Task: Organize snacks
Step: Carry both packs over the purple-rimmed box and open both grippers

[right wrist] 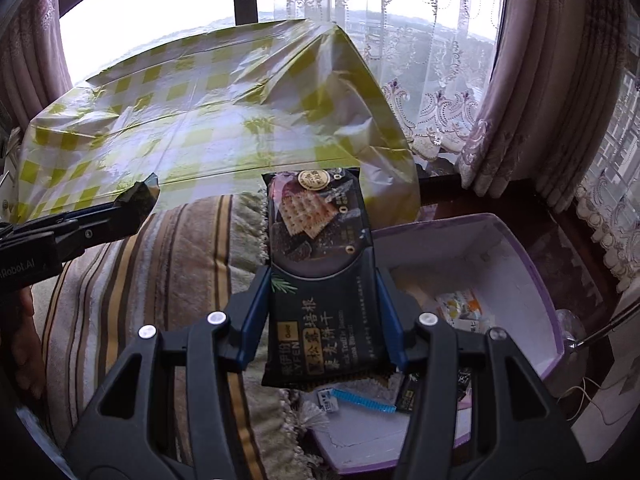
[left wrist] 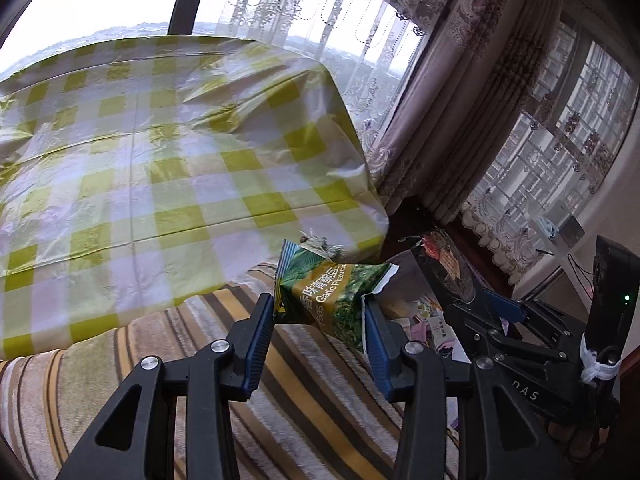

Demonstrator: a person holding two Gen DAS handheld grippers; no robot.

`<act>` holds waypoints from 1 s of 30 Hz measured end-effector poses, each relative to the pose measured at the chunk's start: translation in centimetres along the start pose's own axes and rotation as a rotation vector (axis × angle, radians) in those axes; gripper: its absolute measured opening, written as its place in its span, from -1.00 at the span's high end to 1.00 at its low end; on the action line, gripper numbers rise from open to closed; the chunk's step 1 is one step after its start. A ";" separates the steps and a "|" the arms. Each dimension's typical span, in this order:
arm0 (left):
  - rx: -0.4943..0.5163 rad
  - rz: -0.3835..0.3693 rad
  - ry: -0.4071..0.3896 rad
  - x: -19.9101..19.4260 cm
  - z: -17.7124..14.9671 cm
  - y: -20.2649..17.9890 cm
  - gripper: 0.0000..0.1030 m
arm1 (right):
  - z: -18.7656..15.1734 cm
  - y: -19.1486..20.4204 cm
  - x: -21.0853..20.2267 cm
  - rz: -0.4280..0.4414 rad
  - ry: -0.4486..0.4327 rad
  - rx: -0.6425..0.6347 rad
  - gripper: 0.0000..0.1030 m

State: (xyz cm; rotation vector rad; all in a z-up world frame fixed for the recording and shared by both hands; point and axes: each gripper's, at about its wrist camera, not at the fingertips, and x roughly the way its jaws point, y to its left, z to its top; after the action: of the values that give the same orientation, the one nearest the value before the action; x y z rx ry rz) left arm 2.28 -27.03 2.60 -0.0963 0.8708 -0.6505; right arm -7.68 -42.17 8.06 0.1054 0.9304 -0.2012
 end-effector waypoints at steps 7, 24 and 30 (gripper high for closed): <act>0.092 -0.047 0.064 2.6 -0.4 -3.8 0.14 | -1.0 -2.9 -1.3 -0.076 -0.023 0.037 -0.05; 0.173 -0.143 0.186 8.5 -0.1 -9.9 0.14 | -2.2 -9.6 0.0 -0.223 0.025 0.134 -0.06; 0.140 -0.148 0.215 10.5 0.8 -10.2 0.06 | -1.7 -10.4 0.3 -0.257 0.019 0.144 -0.07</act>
State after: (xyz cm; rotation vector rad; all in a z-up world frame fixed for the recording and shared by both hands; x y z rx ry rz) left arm 2.70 -41.30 -0.59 0.0365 1.0286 -0.8696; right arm -11.06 -52.11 6.76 0.1209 0.9467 -0.5064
